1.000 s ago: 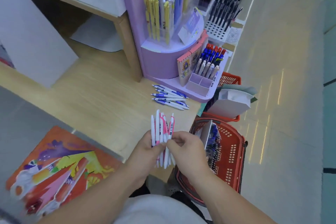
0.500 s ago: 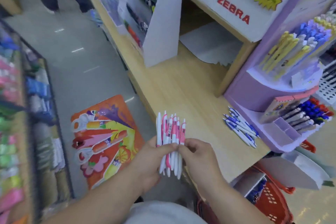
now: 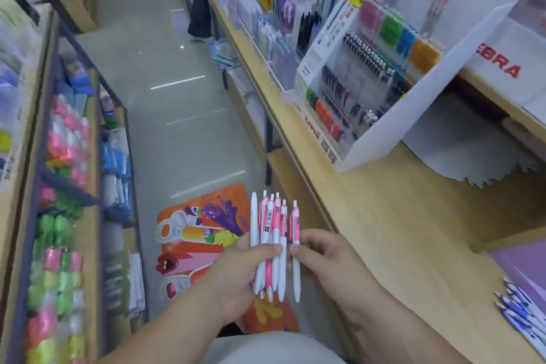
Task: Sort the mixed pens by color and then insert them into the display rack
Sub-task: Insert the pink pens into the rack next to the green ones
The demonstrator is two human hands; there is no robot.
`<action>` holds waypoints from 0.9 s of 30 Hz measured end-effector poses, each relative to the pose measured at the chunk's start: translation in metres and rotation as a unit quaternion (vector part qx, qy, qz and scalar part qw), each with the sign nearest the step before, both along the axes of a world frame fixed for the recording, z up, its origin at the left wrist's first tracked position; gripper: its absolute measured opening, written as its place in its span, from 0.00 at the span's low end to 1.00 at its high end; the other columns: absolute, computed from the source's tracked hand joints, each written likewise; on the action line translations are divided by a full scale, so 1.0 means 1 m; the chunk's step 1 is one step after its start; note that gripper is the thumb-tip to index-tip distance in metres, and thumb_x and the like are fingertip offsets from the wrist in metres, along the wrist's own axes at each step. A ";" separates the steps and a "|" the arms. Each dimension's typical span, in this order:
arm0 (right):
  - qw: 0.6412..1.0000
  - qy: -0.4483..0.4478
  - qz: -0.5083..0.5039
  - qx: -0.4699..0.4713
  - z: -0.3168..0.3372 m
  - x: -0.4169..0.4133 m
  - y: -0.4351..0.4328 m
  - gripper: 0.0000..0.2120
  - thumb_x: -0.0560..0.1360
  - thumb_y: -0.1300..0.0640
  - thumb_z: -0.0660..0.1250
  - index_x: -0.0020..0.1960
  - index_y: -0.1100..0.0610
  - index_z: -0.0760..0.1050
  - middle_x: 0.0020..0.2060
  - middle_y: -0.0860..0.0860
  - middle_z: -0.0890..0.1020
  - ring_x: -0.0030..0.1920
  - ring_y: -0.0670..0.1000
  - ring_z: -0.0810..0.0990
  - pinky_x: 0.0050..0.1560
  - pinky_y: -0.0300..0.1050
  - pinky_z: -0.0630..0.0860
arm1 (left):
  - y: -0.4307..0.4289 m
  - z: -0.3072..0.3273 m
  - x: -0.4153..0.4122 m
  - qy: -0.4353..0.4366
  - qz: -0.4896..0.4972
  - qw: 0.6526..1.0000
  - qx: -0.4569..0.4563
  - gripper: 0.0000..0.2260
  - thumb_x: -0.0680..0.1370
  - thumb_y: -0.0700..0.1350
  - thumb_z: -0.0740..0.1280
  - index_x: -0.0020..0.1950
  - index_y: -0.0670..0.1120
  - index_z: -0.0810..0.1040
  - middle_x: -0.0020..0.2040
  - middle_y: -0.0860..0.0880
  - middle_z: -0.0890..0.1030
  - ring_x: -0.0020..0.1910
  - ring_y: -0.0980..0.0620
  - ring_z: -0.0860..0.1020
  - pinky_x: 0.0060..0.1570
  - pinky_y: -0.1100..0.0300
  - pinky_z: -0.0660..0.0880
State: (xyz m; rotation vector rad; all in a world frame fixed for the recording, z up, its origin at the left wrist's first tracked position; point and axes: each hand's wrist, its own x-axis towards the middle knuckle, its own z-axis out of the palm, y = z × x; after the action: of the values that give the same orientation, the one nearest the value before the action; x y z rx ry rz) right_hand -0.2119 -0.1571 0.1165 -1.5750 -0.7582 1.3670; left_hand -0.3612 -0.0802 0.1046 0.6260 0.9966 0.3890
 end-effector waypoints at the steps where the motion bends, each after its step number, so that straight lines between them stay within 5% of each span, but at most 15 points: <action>1: 1.000 0.001 -0.012 0.009 0.003 -0.005 0.020 0.07 0.79 0.65 0.65 0.50 0.62 0.82 0.40 0.59 0.84 0.41 0.54 0.84 0.43 0.43 0.79 | 0.023 0.005 -0.008 0.002 -0.008 1.000 0.006 0.10 0.77 0.30 0.64 0.55 0.37 0.81 0.43 0.36 0.84 0.40 0.41 0.84 0.42 0.48 0.82; 3: 0.999 0.003 -0.037 0.029 0.011 -0.012 0.062 0.06 0.79 0.67 0.65 0.52 0.61 0.80 0.34 0.54 0.79 0.36 0.46 0.80 0.37 0.36 0.75 | 0.068 0.012 -0.021 0.002 -0.006 1.000 0.008 0.08 0.77 0.31 0.65 0.54 0.36 0.79 0.36 0.39 0.82 0.34 0.44 0.82 0.35 0.52 0.80; 6: 0.997 0.009 -0.068 0.038 0.019 -0.014 0.118 0.12 0.78 0.69 0.64 0.59 0.58 0.76 0.38 0.66 0.77 0.36 0.47 0.80 0.36 0.33 0.75 | 0.129 0.019 -0.031 -0.008 0.033 0.999 -0.017 0.09 0.76 0.32 0.66 0.55 0.36 0.79 0.34 0.41 0.81 0.30 0.47 0.81 0.30 0.54 0.78; 13: 0.996 0.026 -0.083 0.027 0.006 0.017 0.248 0.30 0.78 0.70 0.63 0.70 0.42 0.64 0.46 0.59 0.83 0.43 0.59 0.82 0.43 0.48 0.80 | 0.263 0.016 -0.020 -0.022 0.082 0.995 -0.045 0.16 0.66 0.37 0.70 0.53 0.39 0.78 0.36 0.42 0.81 0.31 0.48 0.81 0.28 0.58 0.78; 20: 0.995 0.065 -0.070 0.041 -0.005 0.070 0.424 0.35 0.75 0.76 0.63 0.72 0.44 0.65 0.42 0.58 0.82 0.42 0.62 0.82 0.43 0.58 0.81 | 0.409 0.026 0.013 -0.014 0.148 0.988 -0.030 0.17 0.65 0.37 0.69 0.54 0.39 0.79 0.38 0.42 0.84 0.32 0.48 0.83 0.30 0.59 0.80; 27: 0.995 0.051 -0.049 0.075 0.016 0.120 0.579 0.32 0.76 0.74 0.62 0.63 0.37 0.67 0.41 0.57 0.81 0.40 0.58 0.84 0.38 0.53 0.82 | 0.540 0.043 0.046 -0.032 0.172 0.984 -0.018 0.13 0.67 0.36 0.71 0.50 0.37 0.80 0.36 0.42 0.82 0.31 0.47 0.83 0.28 0.59 0.79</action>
State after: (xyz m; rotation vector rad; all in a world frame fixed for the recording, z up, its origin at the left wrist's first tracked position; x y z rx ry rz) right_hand -0.0921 0.4219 0.1323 -1.3964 -0.6963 1.2792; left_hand -0.3149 0.4594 0.1478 0.4051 1.0492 0.6902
